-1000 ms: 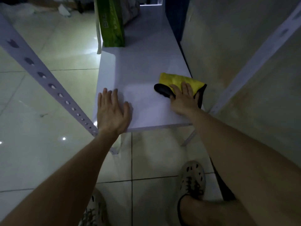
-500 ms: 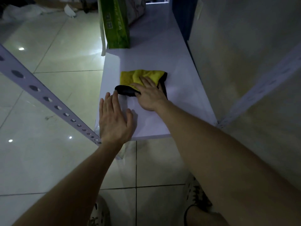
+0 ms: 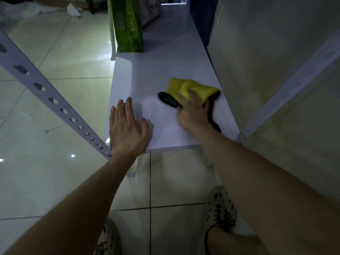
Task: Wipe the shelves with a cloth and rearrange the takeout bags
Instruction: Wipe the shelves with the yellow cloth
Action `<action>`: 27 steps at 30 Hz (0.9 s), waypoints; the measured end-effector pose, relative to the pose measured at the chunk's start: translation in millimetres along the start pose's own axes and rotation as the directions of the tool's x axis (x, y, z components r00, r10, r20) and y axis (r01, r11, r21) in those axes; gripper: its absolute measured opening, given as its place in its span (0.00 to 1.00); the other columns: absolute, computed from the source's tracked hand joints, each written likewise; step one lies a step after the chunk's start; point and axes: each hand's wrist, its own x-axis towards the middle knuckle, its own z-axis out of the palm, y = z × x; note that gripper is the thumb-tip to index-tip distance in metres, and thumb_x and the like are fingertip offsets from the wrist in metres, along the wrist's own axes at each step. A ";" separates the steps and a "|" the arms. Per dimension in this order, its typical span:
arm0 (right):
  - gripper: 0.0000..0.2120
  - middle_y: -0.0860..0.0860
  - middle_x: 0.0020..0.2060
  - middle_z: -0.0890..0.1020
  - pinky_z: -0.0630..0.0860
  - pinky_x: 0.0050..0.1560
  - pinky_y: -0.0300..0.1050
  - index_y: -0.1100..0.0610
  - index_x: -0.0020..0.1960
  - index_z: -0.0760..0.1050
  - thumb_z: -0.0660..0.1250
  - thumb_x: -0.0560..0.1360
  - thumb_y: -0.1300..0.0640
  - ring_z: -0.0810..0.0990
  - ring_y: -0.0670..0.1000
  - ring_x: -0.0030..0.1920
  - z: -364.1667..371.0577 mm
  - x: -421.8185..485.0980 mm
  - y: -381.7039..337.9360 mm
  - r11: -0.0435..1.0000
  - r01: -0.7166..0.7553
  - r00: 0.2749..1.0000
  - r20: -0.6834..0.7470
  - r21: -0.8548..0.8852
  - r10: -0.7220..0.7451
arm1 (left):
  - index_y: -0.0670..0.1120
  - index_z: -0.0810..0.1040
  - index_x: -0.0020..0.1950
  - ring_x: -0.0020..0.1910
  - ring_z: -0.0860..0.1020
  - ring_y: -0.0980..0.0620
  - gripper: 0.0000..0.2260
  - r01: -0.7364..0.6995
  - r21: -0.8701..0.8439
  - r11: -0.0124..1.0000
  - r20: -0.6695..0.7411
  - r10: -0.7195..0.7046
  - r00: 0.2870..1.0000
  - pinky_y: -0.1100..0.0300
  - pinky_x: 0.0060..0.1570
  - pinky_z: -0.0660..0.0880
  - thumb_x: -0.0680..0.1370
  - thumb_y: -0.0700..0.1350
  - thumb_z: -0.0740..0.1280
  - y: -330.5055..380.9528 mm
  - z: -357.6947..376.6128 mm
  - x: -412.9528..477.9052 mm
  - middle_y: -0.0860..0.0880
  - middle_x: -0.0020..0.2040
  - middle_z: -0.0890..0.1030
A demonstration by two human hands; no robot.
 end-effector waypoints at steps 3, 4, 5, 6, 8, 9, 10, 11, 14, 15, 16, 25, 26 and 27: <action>0.25 0.51 0.86 0.55 0.48 0.81 0.63 0.43 0.82 0.64 0.60 0.86 0.50 0.52 0.53 0.85 15.9 -20.2 -31.8 0.957 0.290 0.957 -0.015 -0.006 -0.290 | 0.40 0.55 0.87 0.87 0.57 0.41 0.34 -0.030 -0.005 1.000 -0.040 0.030 0.999 0.47 0.87 0.49 0.87 0.58 0.51 3.3 -6.3 -1.2 0.40 0.86 0.61; 0.25 0.51 0.85 0.56 0.50 0.82 0.62 0.44 0.82 0.65 0.60 0.86 0.51 0.53 0.53 0.85 14.0 -22.0 -29.9 0.947 0.320 0.947 -0.015 0.003 -0.320 | 0.39 0.55 0.87 0.87 0.56 0.41 0.33 -0.028 -0.012 1.000 -0.029 0.028 0.999 0.47 0.87 0.50 0.87 0.58 0.51 4.3 -8.1 -1.5 0.40 0.86 0.60; 0.24 0.52 0.85 0.57 0.52 0.81 0.62 0.45 0.82 0.65 0.59 0.86 0.51 0.54 0.54 0.85 9.9 -22.3 -22.8 0.946 0.323 0.947 -0.009 0.014 -0.322 | 0.39 0.55 0.87 0.87 0.56 0.42 0.33 -0.022 -0.026 0.999 -0.009 0.022 1.000 0.47 0.87 0.50 0.88 0.58 0.52 5.4 -10.1 -1.9 0.40 0.87 0.60; 0.24 0.52 0.85 0.58 0.53 0.81 0.62 0.45 0.82 0.65 0.59 0.86 0.52 0.54 0.54 0.85 6.0 -23.1 -11.7 0.956 0.293 0.956 -0.006 0.019 -0.293 | 0.40 0.55 0.87 0.87 0.56 0.42 0.33 -0.017 -0.044 0.999 0.011 0.018 1.000 0.47 0.87 0.50 0.88 0.58 0.52 6.7 -12.7 -3.9 0.40 0.87 0.60; 0.24 0.52 0.85 0.58 0.53 0.81 0.65 0.44 0.82 0.65 0.59 0.86 0.51 0.54 0.55 0.85 -1.0 -29.9 17.6 0.990 0.138 0.989 -0.058 0.018 -0.137 | 0.40 0.56 0.87 0.87 0.56 0.41 0.32 -0.042 -0.091 0.995 0.047 0.047 0.998 0.49 0.86 0.50 0.89 0.57 0.53 9.7 -22.2 -15.0 0.39 0.86 0.60; 0.24 0.52 0.85 0.58 0.51 0.81 0.66 0.43 0.81 0.65 0.59 0.86 0.51 0.53 0.55 0.85 -3.6 -37.8 32.2 0.999 0.045 0.994 -0.101 0.022 -0.042 | 0.40 0.57 0.87 0.86 0.57 0.41 0.31 -0.069 -0.116 0.991 0.061 0.077 0.995 0.51 0.86 0.50 0.89 0.57 0.54 11.4 -30.0 -25.2 0.39 0.86 0.60; 0.24 0.51 0.85 0.57 0.49 0.81 0.67 0.43 0.81 0.65 0.59 0.86 0.51 0.52 0.54 0.85 -5.9 -46.8 44.1 0.999 -0.035 0.990 -0.137 0.032 0.039 | 0.41 0.57 0.87 0.86 0.57 0.42 0.31 -0.093 -0.139 0.986 0.073 0.104 0.992 0.54 0.85 0.50 0.89 0.58 0.54 14.3 -40.5 -37.6 0.39 0.86 0.60; 0.24 0.51 0.85 0.56 0.47 0.82 0.67 0.42 0.81 0.64 0.58 0.86 0.50 0.51 0.54 0.85 -7.8 -55.3 50.7 0.995 -0.093 0.984 -0.147 0.042 0.098 | 0.42 0.57 0.87 0.87 0.56 0.44 0.31 -0.110 -0.157 0.981 0.093 0.126 0.988 0.56 0.84 0.49 0.89 0.58 0.53 18.1 -53.3 -50.4 0.41 0.87 0.59; 0.25 0.50 0.86 0.54 0.43 0.82 0.69 0.41 0.81 0.64 0.60 0.84 0.51 0.48 0.53 0.85 -9.9 -76.7 31.4 0.976 -0.202 0.975 -0.076 0.087 0.209 | 0.45 0.58 0.87 0.87 0.56 0.48 0.30 -0.175 -0.183 0.968 0.180 0.207 0.962 0.59 0.82 0.50 0.89 0.59 0.54 29.3 -99.2 -80.1 0.45 0.87 0.59; 0.27 0.51 0.86 0.54 0.43 0.81 0.69 0.42 0.81 0.64 0.61 0.83 0.52 0.49 0.54 0.85 -7.4 -82.6 13.3 0.978 -0.190 0.978 -0.071 0.091 0.197 | 0.45 0.60 0.86 0.86 0.58 0.48 0.28 -0.199 -0.188 0.962 0.196 0.235 0.952 0.59 0.82 0.53 0.90 0.58 0.56 31.8 -116.0 -84.5 0.45 0.86 0.61; 0.28 0.51 0.85 0.54 0.44 0.81 0.69 0.42 0.82 0.64 0.62 0.82 0.52 0.49 0.53 0.85 -3.6 -89.3 -8.3 0.988 -0.134 0.988 -0.061 0.077 0.139 | 0.45 0.64 0.85 0.84 0.63 0.47 0.26 -0.226 -0.191 0.955 0.203 0.264 0.943 0.58 0.81 0.59 0.90 0.56 0.57 33.5 -132.0 -85.4 0.44 0.84 0.66; 0.25 0.51 0.86 0.55 0.51 0.82 0.57 0.44 0.84 0.62 0.57 0.87 0.52 0.53 0.53 0.85 1.0 -121.1 -40.5 0.977 0.208 0.973 0.088 0.053 -0.212 | 0.47 0.75 0.41 0.43 0.80 0.38 0.17 0.102 0.119 0.988 0.361 -0.138 0.922 0.53 0.37 0.69 0.84 0.57 0.67 -6.8 -199.2 -63.0 0.46 0.40 0.79; 0.24 0.52 0.86 0.55 0.51 0.82 0.57 0.45 0.84 0.62 0.56 0.88 0.53 0.53 0.54 0.85 -3.6 -122.6 -24.5 0.986 0.153 0.985 0.068 0.064 -0.158 | 0.46 0.76 0.44 0.46 0.81 0.36 0.17 0.181 0.105 0.978 0.382 -0.208 0.900 0.52 0.39 0.71 0.83 0.59 0.68 -8.5 -198.8 -58.0 0.43 0.42 0.80; 0.24 0.52 0.86 0.55 0.51 0.82 0.58 0.45 0.84 0.62 0.56 0.88 0.53 0.52 0.54 0.85 -7.4 -125.9 -8.2 0.992 0.091 0.995 0.034 0.082 -0.094 | 0.43 0.77 0.50 0.49 0.82 0.35 0.19 0.270 0.066 0.961 0.391 -0.274 0.878 0.51 0.42 0.73 0.82 0.60 0.70 -7.8 -199.1 -51.5 0.40 0.45 0.81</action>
